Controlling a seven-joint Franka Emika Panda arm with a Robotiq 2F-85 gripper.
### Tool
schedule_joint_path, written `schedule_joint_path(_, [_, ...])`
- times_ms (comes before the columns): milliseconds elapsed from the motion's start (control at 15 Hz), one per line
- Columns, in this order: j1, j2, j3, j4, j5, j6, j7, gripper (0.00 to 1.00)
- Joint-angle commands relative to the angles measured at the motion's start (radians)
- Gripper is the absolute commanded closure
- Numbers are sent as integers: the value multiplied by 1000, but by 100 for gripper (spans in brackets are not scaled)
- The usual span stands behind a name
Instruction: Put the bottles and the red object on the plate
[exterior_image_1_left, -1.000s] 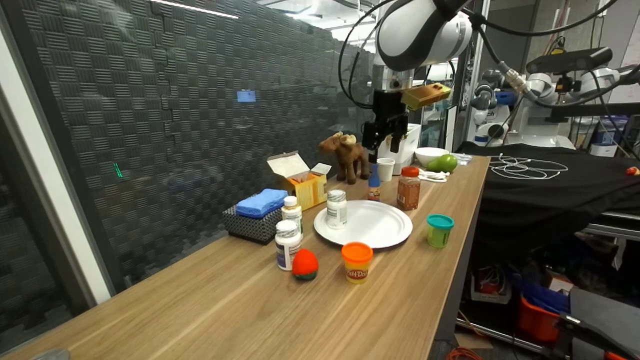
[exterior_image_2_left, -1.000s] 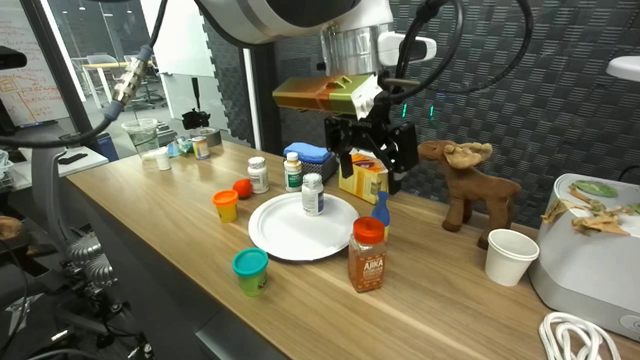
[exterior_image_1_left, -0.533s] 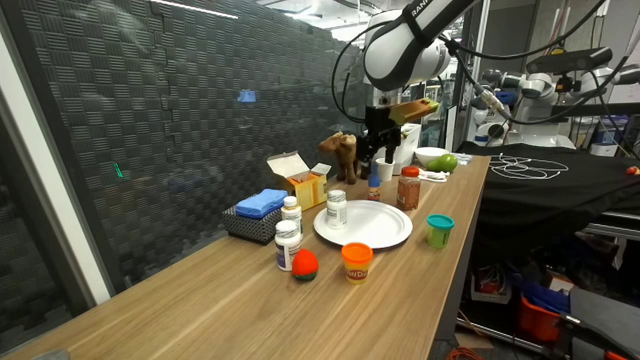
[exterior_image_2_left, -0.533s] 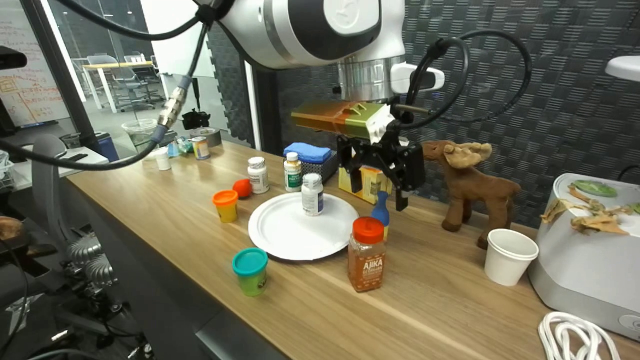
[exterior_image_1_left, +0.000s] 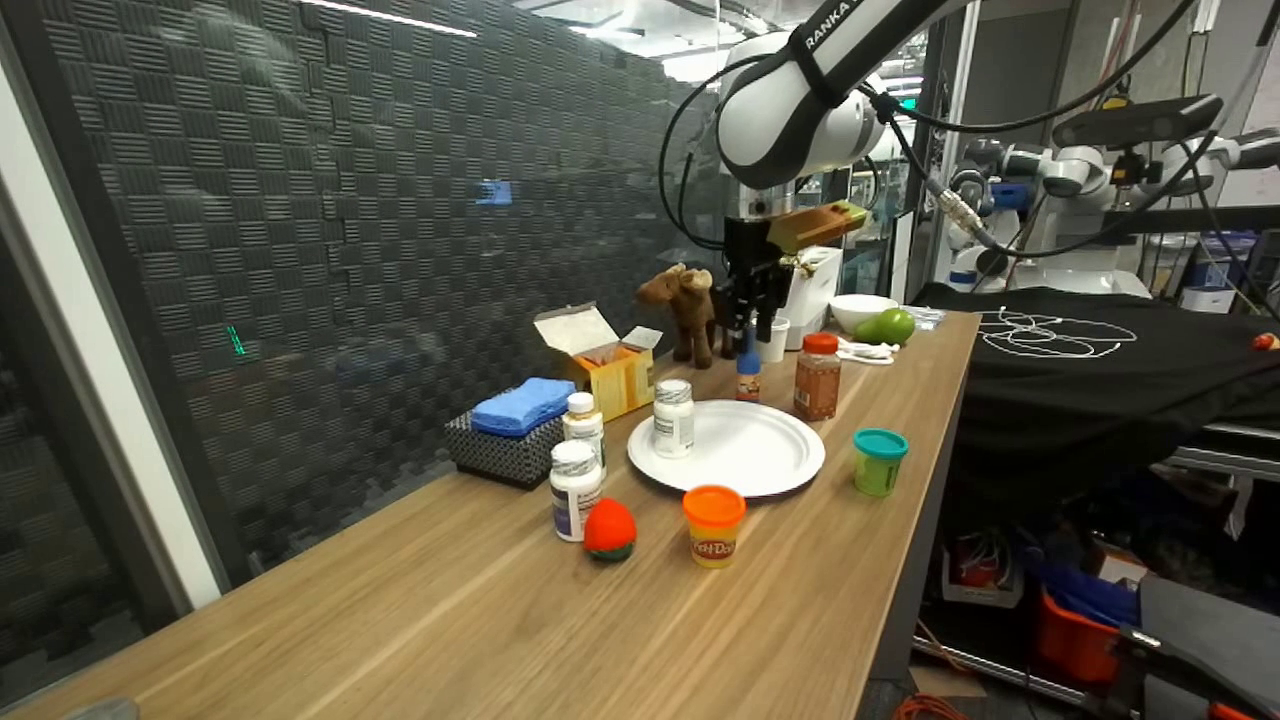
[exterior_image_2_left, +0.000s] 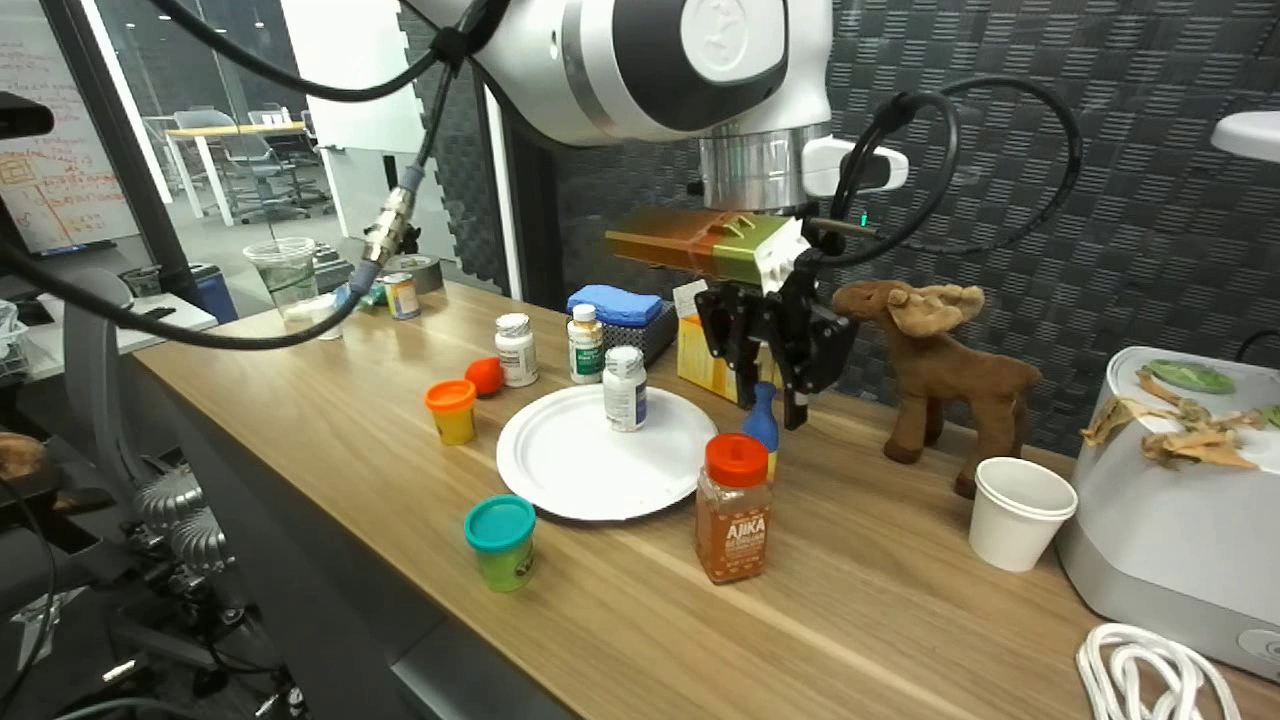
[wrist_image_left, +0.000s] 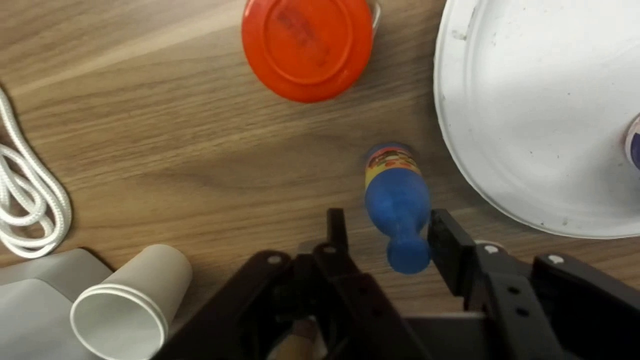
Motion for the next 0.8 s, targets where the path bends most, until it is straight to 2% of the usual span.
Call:
schedule_joint_path(0, [7,-28,-8,19,-20,-55,18,80])
schedule_joint_path(67, [9,-34,-8,18,-23,-62,19,89])
schedule_joint_path(200, [12,-52,-6,15,-26,-83,20,97])
schedule_joint_path(267, [18,-65,-6,9,-41,-91,19,93])
schedule_joint_path(467, [37,-99,4,7,-62,-139,17,92])
schedule_joint_path(733, [51,-146,56,13,13,-216,-15,92])
